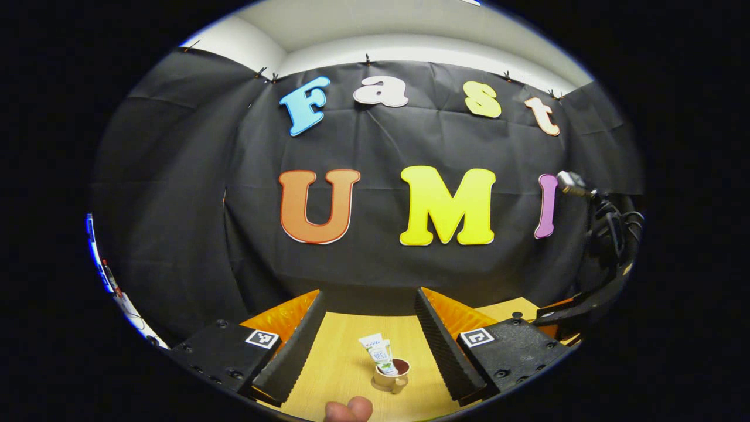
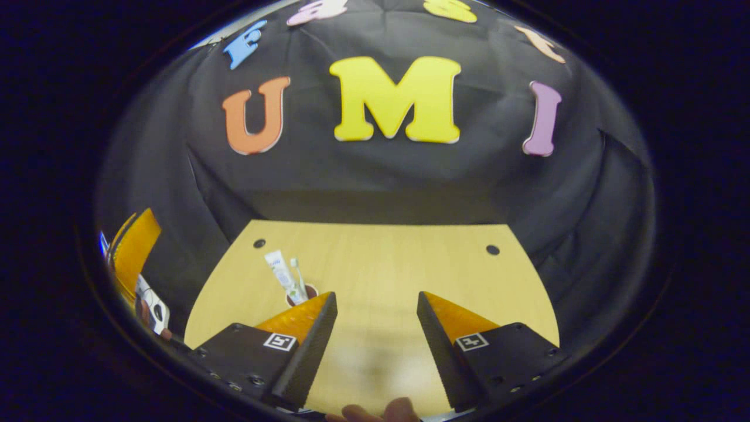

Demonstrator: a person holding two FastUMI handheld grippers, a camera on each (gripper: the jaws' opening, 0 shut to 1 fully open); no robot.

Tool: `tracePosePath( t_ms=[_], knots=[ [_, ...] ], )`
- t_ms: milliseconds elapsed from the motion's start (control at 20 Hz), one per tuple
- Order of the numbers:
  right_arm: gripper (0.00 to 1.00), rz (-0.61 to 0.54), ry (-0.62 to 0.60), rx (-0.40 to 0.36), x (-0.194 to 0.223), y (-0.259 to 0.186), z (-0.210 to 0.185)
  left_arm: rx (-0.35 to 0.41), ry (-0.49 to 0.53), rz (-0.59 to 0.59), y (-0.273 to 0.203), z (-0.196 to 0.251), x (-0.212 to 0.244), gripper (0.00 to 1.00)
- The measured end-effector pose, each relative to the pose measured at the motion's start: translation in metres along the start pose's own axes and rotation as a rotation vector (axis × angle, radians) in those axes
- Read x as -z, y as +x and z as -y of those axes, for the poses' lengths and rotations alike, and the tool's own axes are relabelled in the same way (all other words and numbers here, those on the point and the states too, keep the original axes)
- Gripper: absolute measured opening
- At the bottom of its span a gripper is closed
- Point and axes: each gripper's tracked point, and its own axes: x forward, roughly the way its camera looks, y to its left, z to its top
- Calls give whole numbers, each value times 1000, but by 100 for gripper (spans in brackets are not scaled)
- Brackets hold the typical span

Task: Put the toothbrush and toothpaste on the desktop into the cup, then pick up the cup and place it on the coaster on the desktop.

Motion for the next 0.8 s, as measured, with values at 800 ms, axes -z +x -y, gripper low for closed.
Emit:
tracePosePath(
  t_ms=[800],
  knots=[
    [82, 569, 17, 97, -73, -108, 32, 23, -4, 36, -41, 54, -37, 96]
  ],
)
